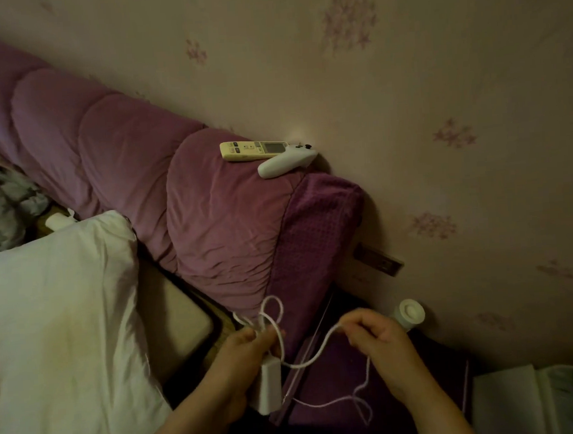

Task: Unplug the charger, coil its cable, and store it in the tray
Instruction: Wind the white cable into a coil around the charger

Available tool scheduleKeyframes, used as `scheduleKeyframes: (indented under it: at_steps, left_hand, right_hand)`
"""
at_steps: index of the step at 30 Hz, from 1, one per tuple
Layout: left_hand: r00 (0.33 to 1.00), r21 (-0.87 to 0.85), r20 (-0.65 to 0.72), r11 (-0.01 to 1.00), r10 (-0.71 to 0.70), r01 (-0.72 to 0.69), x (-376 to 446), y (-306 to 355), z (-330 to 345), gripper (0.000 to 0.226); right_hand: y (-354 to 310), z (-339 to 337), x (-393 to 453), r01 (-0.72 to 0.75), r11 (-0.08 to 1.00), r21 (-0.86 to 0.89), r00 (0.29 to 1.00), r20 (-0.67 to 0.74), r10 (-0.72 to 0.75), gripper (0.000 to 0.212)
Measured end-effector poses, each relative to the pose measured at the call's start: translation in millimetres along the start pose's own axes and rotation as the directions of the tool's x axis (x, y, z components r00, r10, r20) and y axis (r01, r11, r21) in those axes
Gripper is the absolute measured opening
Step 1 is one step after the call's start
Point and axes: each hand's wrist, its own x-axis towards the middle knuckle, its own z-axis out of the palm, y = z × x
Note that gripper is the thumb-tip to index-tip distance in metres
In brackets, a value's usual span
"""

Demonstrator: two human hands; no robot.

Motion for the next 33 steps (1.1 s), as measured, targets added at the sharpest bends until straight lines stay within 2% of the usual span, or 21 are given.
scheduleKeyframes:
  at_steps: [3, 6, 8, 11, 12, 16, 18, 20, 22, 24, 26, 28, 31, 33]
  left_hand:
    - [0.982, 0.081, 0.181, 0.996, -0.048, 0.034, -6.9, -1.1, 7.2, 0.024]
    - [0.948, 0.115, 0.319, 0.993, -0.021, -0.017, -14.7, 1.9, 12.7, 0.029]
    - [0.929, 0.156, 0.37, 0.986, -0.011, -0.051, -19.9, 2.5, 15.2, 0.032]
    - [0.898, 0.2, 0.439, 0.978, -0.04, -0.054, -25.5, 3.7, 15.4, 0.015]
    - [0.895, 0.213, 0.444, 0.976, -0.049, -0.052, -26.4, 4.2, 15.0, 0.017]
    - [0.93, 0.157, 0.368, 0.986, 0.002, -0.064, -29.1, 4.9, 17.3, 0.033]
    - [0.953, 0.041, 0.301, 0.997, 0.043, -0.058, -29.8, 6.0, 18.0, 0.03]
    - [0.972, -0.1, 0.225, 0.994, 0.072, -0.051, -27.8, 8.4, 13.9, 0.02]
    - [0.981, -0.224, 0.172, 0.973, 0.095, -0.055, -22.9, 12.6, 6.0, 0.02]
    - [0.987, -0.223, 0.109, 0.971, 0.116, -0.089, -17.8, 14.0, 1.0, 0.021]
    - [0.991, -0.117, 0.027, 0.985, 0.13, -0.126, -13.4, 9.2, 2.7, 0.022]
    - [0.991, -0.047, -0.025, 0.99, 0.132, -0.133, -12.3, 2.4, 9.0, 0.023]
    - [0.991, -0.128, 0.032, 0.984, 0.131, -0.126, -14.0, -3.6, 16.4, 0.025]
    - [0.989, -0.188, 0.08, 0.976, 0.125, -0.108, -15.3, -3.9, 17.4, 0.023]
  right_hand:
    - [-14.0, 9.5, 13.5, 0.124, 0.992, 0.013, 0.99, -0.075, -0.123, 0.032]
    - [-19.4, 23.5, 22.4, 0.191, 0.981, -0.02, 0.976, -0.104, -0.192, 0.021]
    - [-19.2, 32.4, 25.3, 0.211, 0.977, -0.037, 0.971, -0.11, -0.213, 0.018]
    - [-15.1, 39.2, 26.2, 0.224, 0.973, -0.062, 0.968, -0.107, -0.229, 0.02]
    - [-13.2, 39.9, 25.7, 0.224, 0.972, -0.063, 0.967, -0.109, -0.23, 0.021]
    - [-7.1, 35.9, 26.5, 0.193, 0.981, -0.021, 0.969, -0.152, -0.194, 0.019]
    - [-4.8, 29.1, 26.8, 0.138, 0.99, -0.007, 0.981, -0.14, -0.138, 0.017]
    - [0.4, 21.3, 23.3, 0.036, 0.999, -0.023, 0.995, -0.095, -0.038, 0.025]
    - [8.2, 15.8, 15.7, -0.069, 0.997, -0.032, 0.995, -0.072, 0.066, 0.033]
    - [12.1, 15.9, 6.8, -0.113, 0.994, 0.001, 0.991, -0.075, 0.112, 0.036]
    - [7.3, 21.7, 0.1, -0.075, 0.995, 0.059, 0.994, -0.074, 0.079, 0.03]
    - [-4.1, 30.7, -3.4, 0.013, 0.999, 0.03, 1.0, -0.02, -0.012, 0.023]
    - [-17.0, 41.9, -5.8, 0.138, 0.983, -0.118, 0.984, 0.125, -0.124, 0.018]
    - [-17.5, 42.7, -6.0, 0.175, 0.963, -0.207, 0.98, 0.134, -0.149, 0.015]
